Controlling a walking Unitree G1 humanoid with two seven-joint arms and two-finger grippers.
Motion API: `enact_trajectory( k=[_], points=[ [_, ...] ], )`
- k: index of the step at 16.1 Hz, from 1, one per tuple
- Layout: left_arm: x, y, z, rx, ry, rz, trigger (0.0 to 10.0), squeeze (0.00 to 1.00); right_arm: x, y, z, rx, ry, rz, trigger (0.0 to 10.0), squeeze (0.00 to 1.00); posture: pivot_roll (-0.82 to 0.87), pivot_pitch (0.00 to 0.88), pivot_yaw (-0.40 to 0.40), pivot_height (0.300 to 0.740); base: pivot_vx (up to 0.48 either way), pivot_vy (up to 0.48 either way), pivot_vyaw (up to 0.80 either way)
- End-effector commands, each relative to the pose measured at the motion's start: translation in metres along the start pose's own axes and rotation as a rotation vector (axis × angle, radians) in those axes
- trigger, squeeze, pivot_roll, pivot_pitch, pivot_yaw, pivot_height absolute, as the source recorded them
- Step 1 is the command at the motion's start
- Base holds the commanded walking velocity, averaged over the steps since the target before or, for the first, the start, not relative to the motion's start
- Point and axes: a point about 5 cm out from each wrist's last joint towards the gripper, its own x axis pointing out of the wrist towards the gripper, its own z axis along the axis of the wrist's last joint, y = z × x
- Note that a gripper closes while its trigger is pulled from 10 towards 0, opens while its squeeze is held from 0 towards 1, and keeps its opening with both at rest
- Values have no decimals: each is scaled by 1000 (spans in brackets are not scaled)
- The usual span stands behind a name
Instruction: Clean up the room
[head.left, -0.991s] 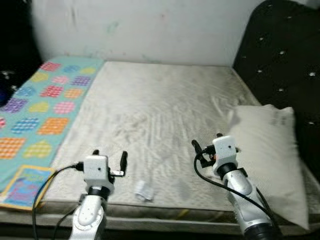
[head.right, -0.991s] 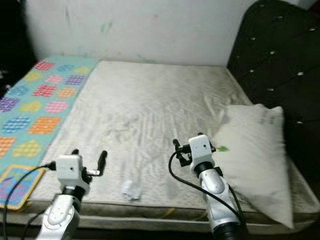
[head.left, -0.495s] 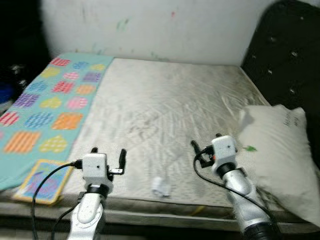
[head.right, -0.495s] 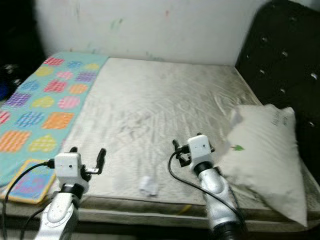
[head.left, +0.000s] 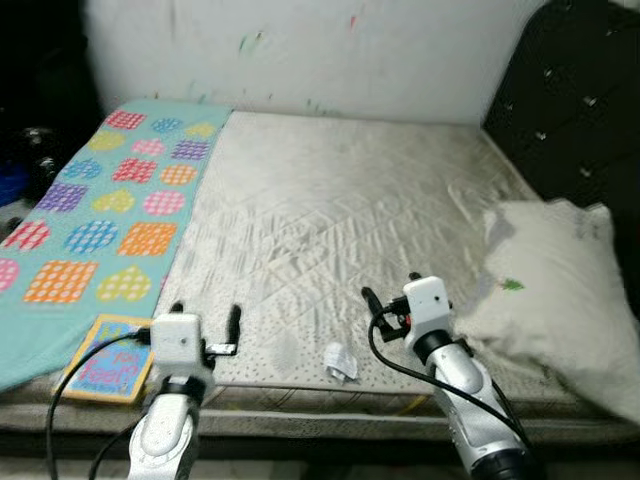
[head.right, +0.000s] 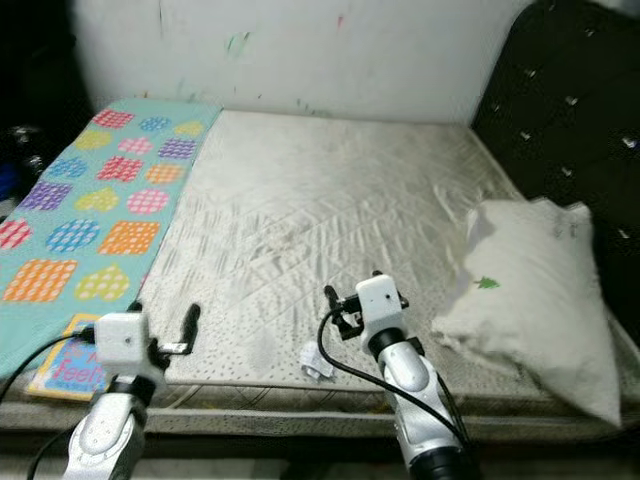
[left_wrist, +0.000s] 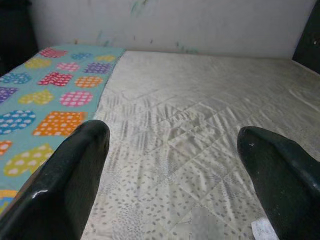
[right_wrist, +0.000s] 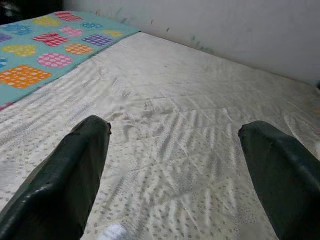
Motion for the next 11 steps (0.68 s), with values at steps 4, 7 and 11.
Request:
enact_trajectory(
  k=[4, 7, 11],
  points=[
    [3, -6, 7, -11, -31, -31, 10000, 0, -1, -5, 0, 2, 8, -13, 10000, 0, 16, 0, -60, 740, 0, 0, -120],
    [3, -6, 7, -11, -31, -33, 10000, 0, -2, -6, -1, 0, 10, -16, 10000, 0, 13, 0, -59, 740, 0, 0, 0],
    [3, -6, 6, -16, -23, -29, 10000, 0, -2, -6, -1, -1, 11, -17, 10000, 0, 13, 0, -61, 740, 0, 0, 0]
  ],
)
